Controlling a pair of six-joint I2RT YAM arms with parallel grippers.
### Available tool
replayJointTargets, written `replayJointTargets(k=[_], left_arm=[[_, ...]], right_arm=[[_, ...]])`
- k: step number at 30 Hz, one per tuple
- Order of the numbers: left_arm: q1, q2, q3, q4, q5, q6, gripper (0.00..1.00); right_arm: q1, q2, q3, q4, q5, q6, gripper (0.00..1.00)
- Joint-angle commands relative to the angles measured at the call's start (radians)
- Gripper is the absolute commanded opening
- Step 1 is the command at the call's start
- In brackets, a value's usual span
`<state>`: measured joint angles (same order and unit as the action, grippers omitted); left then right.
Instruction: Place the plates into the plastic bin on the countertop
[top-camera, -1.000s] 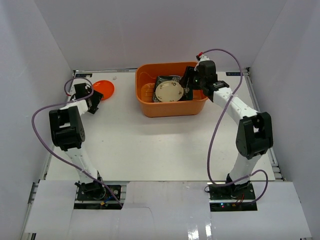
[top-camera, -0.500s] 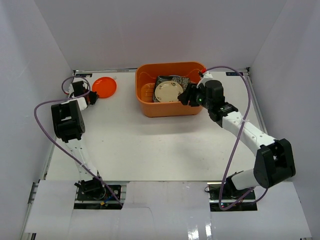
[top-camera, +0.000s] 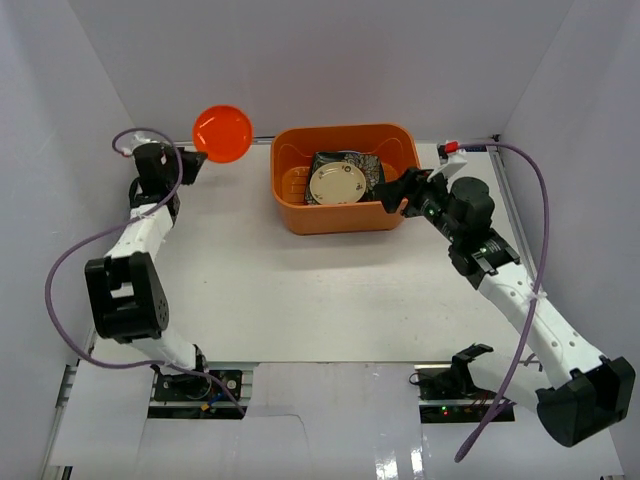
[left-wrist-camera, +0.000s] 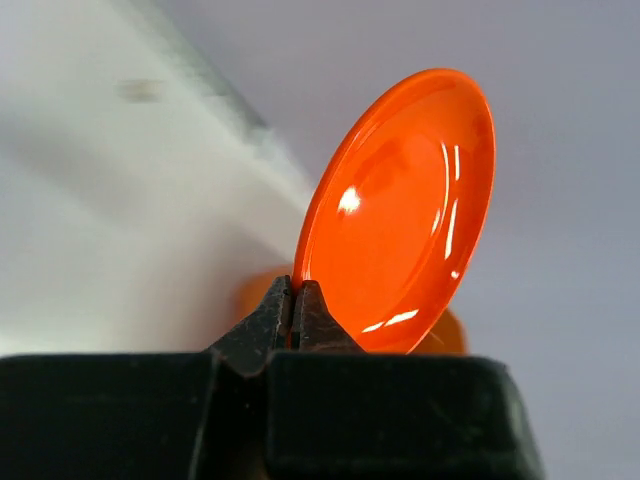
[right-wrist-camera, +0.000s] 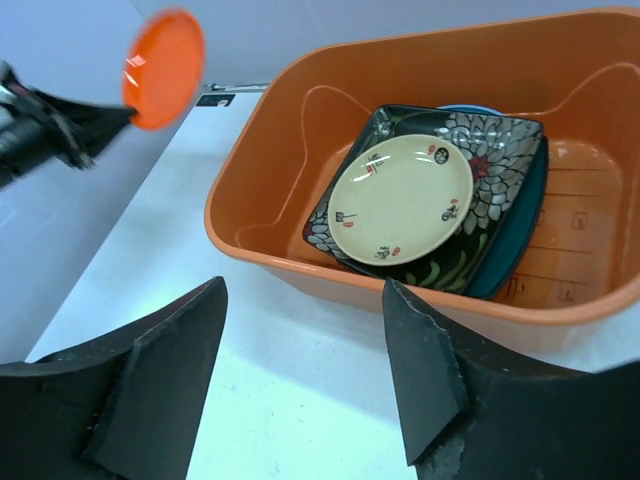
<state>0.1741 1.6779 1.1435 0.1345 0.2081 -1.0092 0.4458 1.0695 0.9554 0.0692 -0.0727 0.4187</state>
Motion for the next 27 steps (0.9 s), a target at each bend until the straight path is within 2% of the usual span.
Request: replayJointTargets(k=[1, 2, 5, 6, 9, 14, 18, 27], left_arm=[[-0.178, -0.178, 0.071, 0.082, 0.07, 0.066, 0.0], [-0.229, -0.2, 0.085, 0.051, 0.059, 0.086, 0.0], [-0.356, -0.207, 0.107, 0.03, 0.018, 0.123, 0.0], [-0.384, -0.198, 0.11, 0.025, 0.008, 0.127, 0.0], [-0.47, -0.121, 0.146, -0.01, -0.001, 0.135, 0.0], [-0.584, 0.04, 0.28, -0.088, 0.022, 0.138, 0.0], [-0.642, 0.17, 0.396, -0.183, -0.018, 0.165, 0.0], [-0.654, 0.25, 0.49, -0.276, -0.128, 0.195, 0.0]], right_arm=[[-0.001, -0.069, -0.043, -0.034, 0.063, 0.018, 0.68], [-0.001, -0.088, -0.065, -0.042, 0.067, 0.028, 0.66], [-0.001, -0.166, -0.104, -0.057, 0.106, 0.057, 0.48], [0.001, -0.204, -0.122, -0.066, 0.116, 0.06, 0.34], [0.001, -0.273, -0.136, -0.129, 0.158, 0.066, 0.08], [-0.001, -0.365, -0.15, -0.198, 0.174, 0.063, 0.08], [-0.001, -0.401, -0.175, -0.245, 0.171, 0.06, 0.14], [-0.001, -0.424, -0.207, -0.247, 0.152, 0.06, 0.2]])
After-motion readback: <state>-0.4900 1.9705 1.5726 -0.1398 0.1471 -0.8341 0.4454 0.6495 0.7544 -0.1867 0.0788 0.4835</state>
